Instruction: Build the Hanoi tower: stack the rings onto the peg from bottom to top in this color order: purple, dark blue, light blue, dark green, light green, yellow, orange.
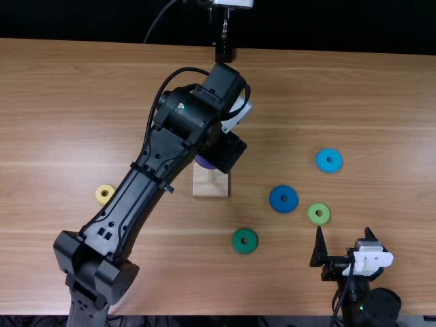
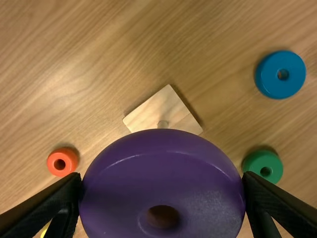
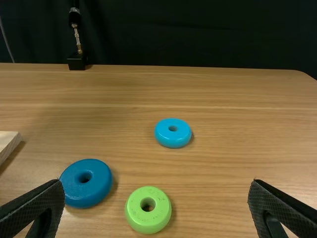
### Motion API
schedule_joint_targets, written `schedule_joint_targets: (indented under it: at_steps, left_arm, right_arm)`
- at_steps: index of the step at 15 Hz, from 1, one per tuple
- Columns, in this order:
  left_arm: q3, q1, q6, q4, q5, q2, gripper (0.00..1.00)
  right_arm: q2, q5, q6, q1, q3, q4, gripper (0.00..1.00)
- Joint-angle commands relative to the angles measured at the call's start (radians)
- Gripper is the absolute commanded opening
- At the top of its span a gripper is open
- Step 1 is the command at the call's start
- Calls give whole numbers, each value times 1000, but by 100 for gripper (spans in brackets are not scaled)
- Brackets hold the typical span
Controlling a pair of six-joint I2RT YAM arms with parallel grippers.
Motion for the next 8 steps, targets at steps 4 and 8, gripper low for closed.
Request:
schedule_joint_targets:
  at_steps: [4, 8]
  left_arm:
    - [38, -9, -15, 2, 10, 34, 12]
    - [30, -8, -15, 2, 10, 67, 12]
  right_arm:
    - [-13, 4, 3, -14, -65, -73, 100]
    - [-13, 4, 3, -14, -65, -73, 100]
